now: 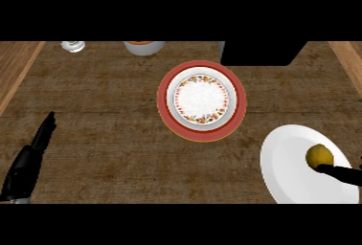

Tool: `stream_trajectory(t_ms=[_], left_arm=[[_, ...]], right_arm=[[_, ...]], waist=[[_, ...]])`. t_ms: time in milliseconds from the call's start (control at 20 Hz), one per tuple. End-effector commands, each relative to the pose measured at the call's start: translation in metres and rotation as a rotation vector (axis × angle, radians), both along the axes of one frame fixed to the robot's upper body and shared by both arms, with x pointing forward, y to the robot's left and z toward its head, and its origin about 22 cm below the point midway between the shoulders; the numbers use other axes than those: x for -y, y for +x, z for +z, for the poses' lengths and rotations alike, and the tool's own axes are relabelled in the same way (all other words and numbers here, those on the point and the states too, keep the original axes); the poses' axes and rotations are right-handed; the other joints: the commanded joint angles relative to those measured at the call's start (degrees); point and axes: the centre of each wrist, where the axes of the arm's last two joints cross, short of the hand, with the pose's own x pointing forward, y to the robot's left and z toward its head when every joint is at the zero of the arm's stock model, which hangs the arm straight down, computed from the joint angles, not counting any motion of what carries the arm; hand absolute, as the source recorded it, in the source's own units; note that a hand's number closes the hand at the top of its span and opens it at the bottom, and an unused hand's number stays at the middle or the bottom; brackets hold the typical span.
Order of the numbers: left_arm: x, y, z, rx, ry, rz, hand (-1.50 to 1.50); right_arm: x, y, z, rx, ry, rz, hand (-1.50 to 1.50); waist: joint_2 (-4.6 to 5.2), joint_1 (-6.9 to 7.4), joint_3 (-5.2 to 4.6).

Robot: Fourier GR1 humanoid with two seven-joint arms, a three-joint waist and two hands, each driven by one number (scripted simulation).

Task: Pick the lemon from the plate and place it in the plate

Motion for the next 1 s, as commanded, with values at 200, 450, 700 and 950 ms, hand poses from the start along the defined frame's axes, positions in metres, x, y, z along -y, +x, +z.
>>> stream_trajectory(t_ms=[200,450,700,950], left_arm=[[-0.006,-0.001,-0.011,-0.003,-0.003,-0.018,0.00],[-0.007,-0.010,0.006,0.005,0.010,0.007,0.00],[-0.006,-0.004,0.006,0.000,-0.009,-0.005,0.00],[0.016,-0.007,-0.013,0.001,0.000,0.001,0.00]], right_arm=[[-0.019,0.010,-0.015,-0.036,0.049,0.036,-1.50],[-0.019,0.014,-0.043,-0.040,0.042,0.035,-1.50],[-0.007,0.016,-0.059,-0.031,0.064,0.043,-1.50],[-0.008,0.022,-0.061,0.045,0.036,0.026,1.50]], waist=[[-0.01,-0.14,-0.02],[-0.02,0.05,0.00],[-0.01,0.02,0.00],[0.01,0.04,0.01]])
